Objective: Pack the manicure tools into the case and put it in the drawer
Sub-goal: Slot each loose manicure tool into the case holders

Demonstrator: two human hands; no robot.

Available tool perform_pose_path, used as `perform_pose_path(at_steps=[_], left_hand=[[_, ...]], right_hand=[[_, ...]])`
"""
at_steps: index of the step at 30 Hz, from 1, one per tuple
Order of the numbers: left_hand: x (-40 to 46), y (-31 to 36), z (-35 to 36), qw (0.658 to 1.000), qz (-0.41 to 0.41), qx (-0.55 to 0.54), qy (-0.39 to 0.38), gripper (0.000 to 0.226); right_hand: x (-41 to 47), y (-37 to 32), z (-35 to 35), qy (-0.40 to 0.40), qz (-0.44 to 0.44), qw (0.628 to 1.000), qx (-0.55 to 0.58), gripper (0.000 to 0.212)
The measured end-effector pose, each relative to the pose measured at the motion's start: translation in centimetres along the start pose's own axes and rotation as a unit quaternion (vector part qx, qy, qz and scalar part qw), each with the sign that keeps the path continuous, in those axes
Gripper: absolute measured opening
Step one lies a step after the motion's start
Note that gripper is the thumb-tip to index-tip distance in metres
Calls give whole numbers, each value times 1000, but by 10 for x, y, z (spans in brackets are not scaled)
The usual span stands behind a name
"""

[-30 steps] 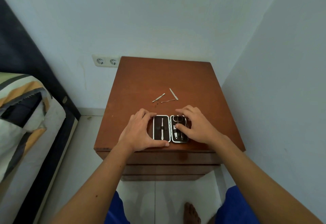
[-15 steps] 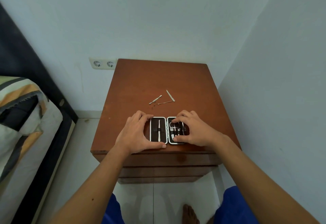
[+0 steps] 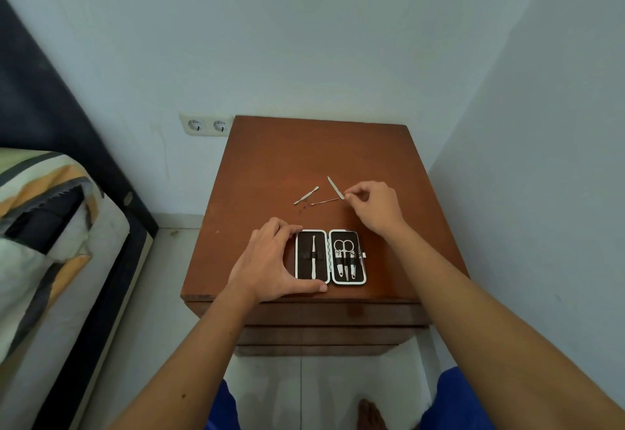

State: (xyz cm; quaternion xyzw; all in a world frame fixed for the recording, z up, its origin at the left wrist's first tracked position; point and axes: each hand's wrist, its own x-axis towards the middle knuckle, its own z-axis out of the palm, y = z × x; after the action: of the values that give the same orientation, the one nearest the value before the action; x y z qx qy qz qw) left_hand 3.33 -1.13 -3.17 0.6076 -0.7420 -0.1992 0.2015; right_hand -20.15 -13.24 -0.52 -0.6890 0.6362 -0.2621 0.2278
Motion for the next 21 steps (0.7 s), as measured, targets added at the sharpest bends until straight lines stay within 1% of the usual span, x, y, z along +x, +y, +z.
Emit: perform_pose_path(at_steps=[2,4,9,12,16,17,21], left_hand=[[0,0,0,1000,0,-1,0,126],[0,0,0,1000,-1,-1,-2,126],[1,0,1,1000,5,4,-1,126],[1,0,0,1000,7,3,1,125],[1,1,0,1000,0,2,-2,125],[0,1,0,1000,-1,1,-4,125],[1,1,0,1000,0,2,-5,125]], right_hand=[[10,0,8,11,49,999,14,11],[12,1,15,27,69,997,15,12],[8,-1,18,40,38,998,-30,10],[9,-2,19,44,45,997,-35,11],[10,-4,24,37,56,996,-55,20],[9,-5,24,34,50,996,-68,22],[8,-3,26,7,8,991,-130,20]])
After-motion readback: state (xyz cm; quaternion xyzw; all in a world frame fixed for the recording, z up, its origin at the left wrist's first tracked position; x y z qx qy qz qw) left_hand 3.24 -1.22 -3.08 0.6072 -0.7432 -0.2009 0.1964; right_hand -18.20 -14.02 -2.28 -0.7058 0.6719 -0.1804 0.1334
